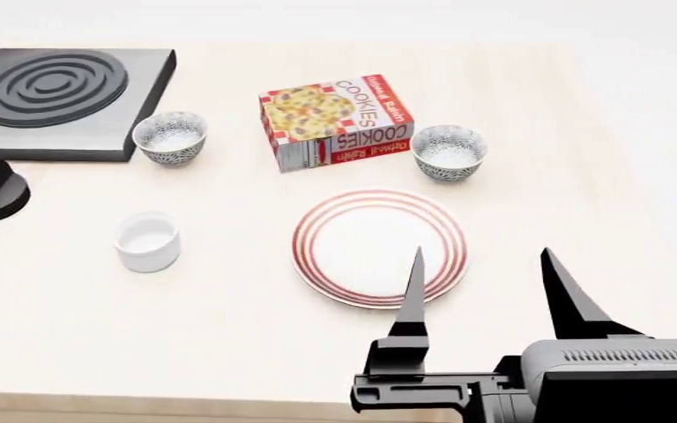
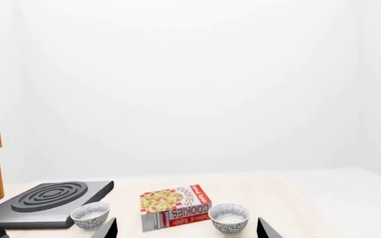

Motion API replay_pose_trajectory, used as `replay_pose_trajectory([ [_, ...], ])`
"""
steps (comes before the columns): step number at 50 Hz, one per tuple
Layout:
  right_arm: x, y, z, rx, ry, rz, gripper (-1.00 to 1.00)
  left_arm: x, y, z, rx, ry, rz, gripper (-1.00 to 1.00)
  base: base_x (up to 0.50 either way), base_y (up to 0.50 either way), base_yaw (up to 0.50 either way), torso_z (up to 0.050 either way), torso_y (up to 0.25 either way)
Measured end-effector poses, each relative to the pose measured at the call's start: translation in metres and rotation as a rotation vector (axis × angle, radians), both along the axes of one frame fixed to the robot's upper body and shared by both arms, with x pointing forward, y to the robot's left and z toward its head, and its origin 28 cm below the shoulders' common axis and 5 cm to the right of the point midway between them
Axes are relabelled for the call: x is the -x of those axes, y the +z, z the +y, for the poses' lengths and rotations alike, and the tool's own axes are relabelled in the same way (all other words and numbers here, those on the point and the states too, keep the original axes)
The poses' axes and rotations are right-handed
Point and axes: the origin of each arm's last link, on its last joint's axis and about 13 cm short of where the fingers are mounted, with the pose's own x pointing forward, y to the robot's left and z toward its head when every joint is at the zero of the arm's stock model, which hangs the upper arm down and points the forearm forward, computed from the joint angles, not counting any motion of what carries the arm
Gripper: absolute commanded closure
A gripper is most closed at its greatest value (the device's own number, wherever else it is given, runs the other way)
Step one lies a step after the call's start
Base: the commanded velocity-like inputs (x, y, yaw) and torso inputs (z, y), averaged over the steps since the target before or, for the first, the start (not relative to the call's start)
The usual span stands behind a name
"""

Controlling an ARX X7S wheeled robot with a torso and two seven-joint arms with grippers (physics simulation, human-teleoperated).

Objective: Pick the akita bowl next to the plate and place it on the plate.

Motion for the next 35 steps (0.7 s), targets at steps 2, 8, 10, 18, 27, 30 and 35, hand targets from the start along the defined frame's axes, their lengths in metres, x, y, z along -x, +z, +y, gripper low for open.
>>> replay_pose_trajectory([
  [2, 0.0, 0.0, -0.0002, 0.0, 0.0, 0.0, -1.0, -0.0002, -0.0001, -0.0001, 0.0, 0.0, 0.0, -1.0, 0.0, -0.13, 0.0, 0.0, 0.0],
  [8, -0.0005, 0.0, -0.0007, -0.001, -0.001, 0.001, -1.0, -0.0006, -0.0002, -0.0005, 0.001, -0.001, 0.0, -1.0, 0.0, -0.13, 0.0, 0.0, 0.0],
  [10, -0.0006, 0.0, -0.0008, -0.001, -0.001, 0.001, -1.0, -0.0006, -0.0002, -0.0005, 0.001, -0.001, 0.0, -1.0, 0.0, -0.13, 0.0, 0.0, 0.0],
  [18, -0.001, -0.0004, -0.0011, -0.001, -0.004, 0.004, -1.0, -0.0002, 0.0001, -0.0004, 0.001, -0.002, 0.0, -1.0, 0.0, -0.13, 0.0, 0.0, 0.0],
  [27, -0.001, -0.0009, -0.0007, 0.01, -0.01, 0.003, -1.0, 0.0, 0.0002, 0.0, 0.002, -0.002, 0.0, -1.0, 0.0, -0.01, 0.0, 0.0, 0.0],
  [30, -0.0011, -0.0011, -0.0005, 0.011, -0.01, 0.005, -1.0, 0.0, 0.0001, 0.0002, 0.002, -0.002, 0.0, -1.0, 0.0, -0.02, 0.0, 0.0, 0.0],
  [35, -0.0013, -0.0014, 0.0004, 0.008, -0.003, 0.011, -1.0, 0.0, 0.0006, 0.0012, -0.001, 0.001, 0.0, -1.0, 0.0, -0.47, 0.0, 0.0, 0.0],
])
